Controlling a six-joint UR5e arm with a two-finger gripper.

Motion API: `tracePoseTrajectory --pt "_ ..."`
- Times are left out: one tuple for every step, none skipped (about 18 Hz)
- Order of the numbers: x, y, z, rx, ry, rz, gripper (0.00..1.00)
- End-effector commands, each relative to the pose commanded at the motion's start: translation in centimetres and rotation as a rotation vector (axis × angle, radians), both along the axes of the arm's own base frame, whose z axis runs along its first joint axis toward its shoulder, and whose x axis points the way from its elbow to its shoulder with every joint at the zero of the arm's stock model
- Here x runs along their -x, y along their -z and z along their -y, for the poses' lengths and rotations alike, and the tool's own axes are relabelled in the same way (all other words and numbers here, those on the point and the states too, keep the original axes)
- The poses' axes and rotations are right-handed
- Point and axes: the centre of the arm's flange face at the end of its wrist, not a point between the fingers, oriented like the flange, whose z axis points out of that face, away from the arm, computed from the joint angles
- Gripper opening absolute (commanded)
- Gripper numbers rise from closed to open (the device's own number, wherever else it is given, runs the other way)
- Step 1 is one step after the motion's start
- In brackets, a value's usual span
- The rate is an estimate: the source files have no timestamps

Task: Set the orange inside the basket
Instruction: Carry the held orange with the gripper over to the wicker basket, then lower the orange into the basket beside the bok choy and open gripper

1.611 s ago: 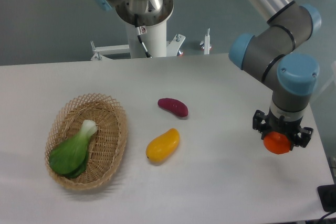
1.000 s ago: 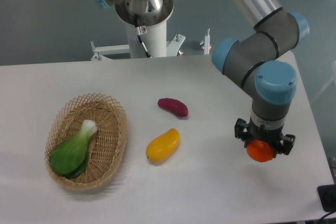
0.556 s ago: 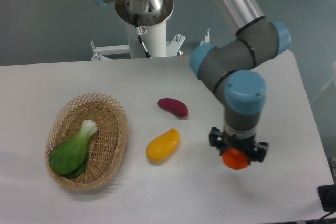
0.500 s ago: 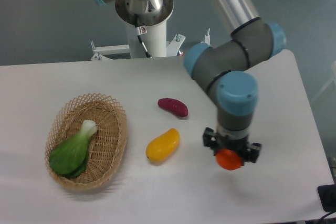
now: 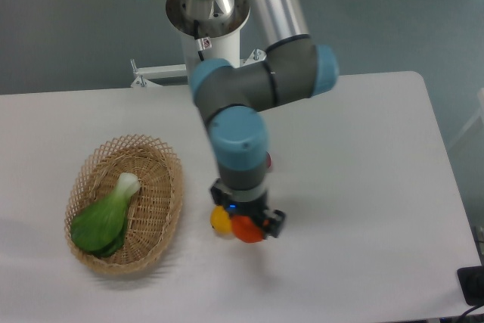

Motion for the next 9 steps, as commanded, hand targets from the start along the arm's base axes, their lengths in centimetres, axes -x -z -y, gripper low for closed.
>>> tracePoseTrajectory --pt "-1.6 0.0 -0.7 -0.002 0.011 0.002 0.77" --pt "-3.2 0.0 -1.3 -0.003 0.026 0.003 0.77" --pt "-4.3 0.0 -1.7 -0.006 0.041 0.005 0.77" --pt "-5.4 0.1 -2.1 -0.005 0.056 0.006 0.77" --pt "-6.5 0.4 -2.6 -0.004 0.067 0.006 0.77" --pt "-7.2 0.6 -2.9 -0.003 0.076 0.007 0.77" --pt "-8.1 0.6 -3.2 -0.003 0.088 0.009 0.77" --pt "-8.6 0.5 -3.3 -0.005 0.096 0.010 0.77" --pt "-9.4 0.5 -3.4 -0.004 0.107 0.010 0.77"
